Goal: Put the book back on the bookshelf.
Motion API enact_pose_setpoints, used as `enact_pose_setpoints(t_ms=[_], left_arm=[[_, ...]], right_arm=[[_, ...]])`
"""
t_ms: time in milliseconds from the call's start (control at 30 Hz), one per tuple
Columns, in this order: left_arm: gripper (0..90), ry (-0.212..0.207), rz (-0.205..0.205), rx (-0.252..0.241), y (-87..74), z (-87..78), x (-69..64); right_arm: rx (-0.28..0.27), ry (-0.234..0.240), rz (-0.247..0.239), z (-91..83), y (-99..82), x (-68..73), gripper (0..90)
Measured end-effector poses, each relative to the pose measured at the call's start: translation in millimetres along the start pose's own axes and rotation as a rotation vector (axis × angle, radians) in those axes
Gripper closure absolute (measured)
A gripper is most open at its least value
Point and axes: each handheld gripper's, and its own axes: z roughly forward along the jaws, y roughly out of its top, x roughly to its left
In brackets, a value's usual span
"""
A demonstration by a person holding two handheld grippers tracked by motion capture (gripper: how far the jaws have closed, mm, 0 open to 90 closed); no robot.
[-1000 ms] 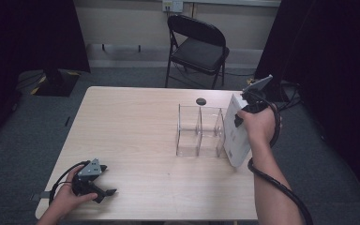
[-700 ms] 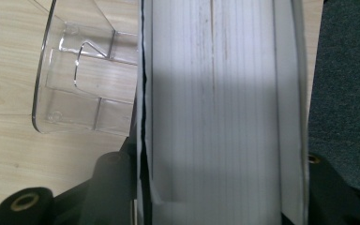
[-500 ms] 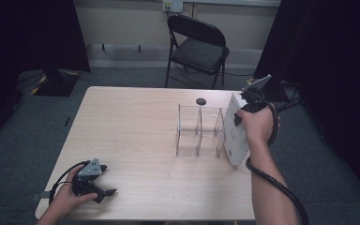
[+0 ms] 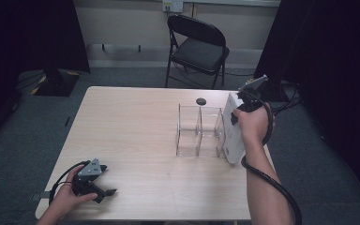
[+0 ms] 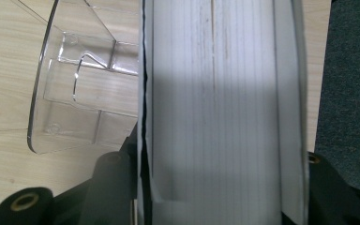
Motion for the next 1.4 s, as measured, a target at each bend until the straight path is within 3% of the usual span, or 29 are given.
enact_pose_setpoints(t_ms=[433,1033,1233,1400], left_arm=[[0.0,0.000,0.000,0.000,0.0,0.0,0.0],[0.0,0.000,0.000,0.000,0.0,0.0,0.0],[0.0,0.000,0.000,0.000,0.0,0.0,0.0],[0.0,0.000,0.000,0.000,0.0,0.0,0.0]], right_arm=[[-0.020,-0.011,0.001,4.7,6.8,3.3,52.4],[-0.064,-0.011,0.013,13.2,2.0,0.1,51.9],[-0.060,0.000,0.018,13.0,1.0,-0.8,50.7],[-0.052,0.002,-0.004,12.1,-0.2,-2.1,48.7]])
